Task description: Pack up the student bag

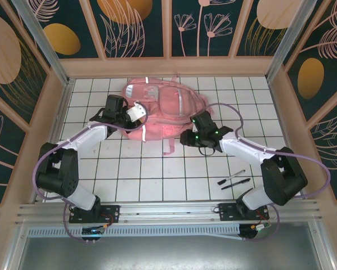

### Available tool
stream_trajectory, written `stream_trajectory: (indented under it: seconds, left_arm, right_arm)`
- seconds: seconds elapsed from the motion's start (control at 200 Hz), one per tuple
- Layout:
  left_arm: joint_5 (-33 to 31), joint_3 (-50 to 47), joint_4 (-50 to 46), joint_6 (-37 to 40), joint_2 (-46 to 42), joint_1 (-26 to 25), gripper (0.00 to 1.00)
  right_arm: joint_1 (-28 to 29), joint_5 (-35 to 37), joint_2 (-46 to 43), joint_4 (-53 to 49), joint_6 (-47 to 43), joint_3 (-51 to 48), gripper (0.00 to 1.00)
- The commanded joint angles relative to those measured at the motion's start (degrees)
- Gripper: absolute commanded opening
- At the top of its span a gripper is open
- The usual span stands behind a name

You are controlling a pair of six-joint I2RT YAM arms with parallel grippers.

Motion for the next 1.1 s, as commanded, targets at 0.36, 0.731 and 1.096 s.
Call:
stream_trajectory:
  seconds: [0.36,0.731,1.096]
  left_arm:
    - [0.53,-2.79,6.07,-24.92,-5.7,-0.64,0.61]
    - [4.37,-1.31,6.47,-24.32,-0.41,-4.98,0.61]
    - [-8.23,9.45,0.03,6.78,15.41,-9.95,0.71]
  right_arm:
    - [1.52,11.13,16.25,-4.75,-1.75,15.07,0.42]
    - [4.59,24.83,27.86,-12.53,1.96,25.41,0.39]
    - [1.77,11.22,17.38,-2.97,8.26,11.87,0.26]
